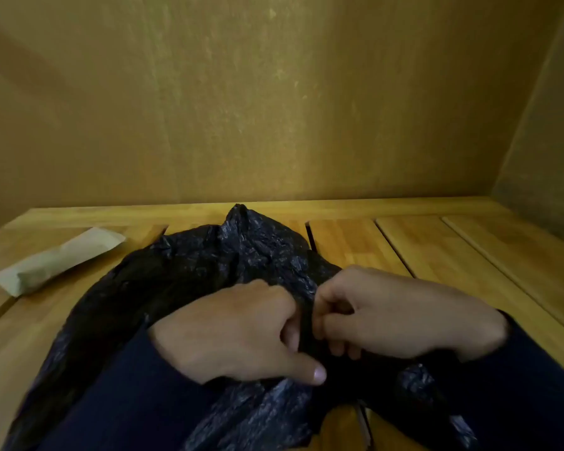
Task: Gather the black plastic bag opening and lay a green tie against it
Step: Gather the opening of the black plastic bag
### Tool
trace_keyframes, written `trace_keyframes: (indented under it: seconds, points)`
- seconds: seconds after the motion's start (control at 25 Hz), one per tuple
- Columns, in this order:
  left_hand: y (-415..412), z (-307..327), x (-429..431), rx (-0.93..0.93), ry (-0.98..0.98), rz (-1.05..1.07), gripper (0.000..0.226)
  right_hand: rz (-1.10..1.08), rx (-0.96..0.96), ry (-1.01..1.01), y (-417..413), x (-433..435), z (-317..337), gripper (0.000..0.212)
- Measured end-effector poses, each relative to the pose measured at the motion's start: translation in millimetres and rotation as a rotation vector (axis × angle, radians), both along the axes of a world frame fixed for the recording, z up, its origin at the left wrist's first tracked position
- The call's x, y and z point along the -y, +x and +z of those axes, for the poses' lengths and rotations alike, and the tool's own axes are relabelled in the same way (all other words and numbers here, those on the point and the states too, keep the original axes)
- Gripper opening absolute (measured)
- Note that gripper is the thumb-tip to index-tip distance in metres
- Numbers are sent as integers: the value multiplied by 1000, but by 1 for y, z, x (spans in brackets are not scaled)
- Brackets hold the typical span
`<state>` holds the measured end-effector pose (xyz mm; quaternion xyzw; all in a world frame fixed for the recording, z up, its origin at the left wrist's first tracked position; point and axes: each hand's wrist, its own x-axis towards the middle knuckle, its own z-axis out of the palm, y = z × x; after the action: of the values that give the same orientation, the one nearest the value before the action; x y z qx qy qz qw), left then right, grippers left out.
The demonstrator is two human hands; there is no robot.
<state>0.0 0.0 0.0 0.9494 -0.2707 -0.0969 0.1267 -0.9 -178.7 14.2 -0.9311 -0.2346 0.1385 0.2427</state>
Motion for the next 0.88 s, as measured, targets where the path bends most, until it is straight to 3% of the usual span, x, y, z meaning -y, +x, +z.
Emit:
trace_keyframes:
  seconds: [0.12, 0.24, 0.44, 0.52, 0.68, 0.88]
  points:
    - [2, -7, 3, -105, 155, -32, 49, 98, -76, -141, 1, 0, -6, 16]
    - [6, -10, 3, -56, 251, -25, 47, 167, -125, -190, -2, -8, -8, 16]
    - [14, -20, 2, 112, 317, 8, 14, 225, -18, -265, -10, -21, -14, 23]
    - [16, -20, -3, 192, 235, 36, 3, 222, -34, -280, -10, -26, -18, 27]
    - [19, -13, -13, 269, 109, 77, 21, 207, -45, -295, -3, -32, -30, 25]
    - [19, -10, -14, 371, 41, 129, 26, 204, -33, -266, 3, -35, -46, 30]
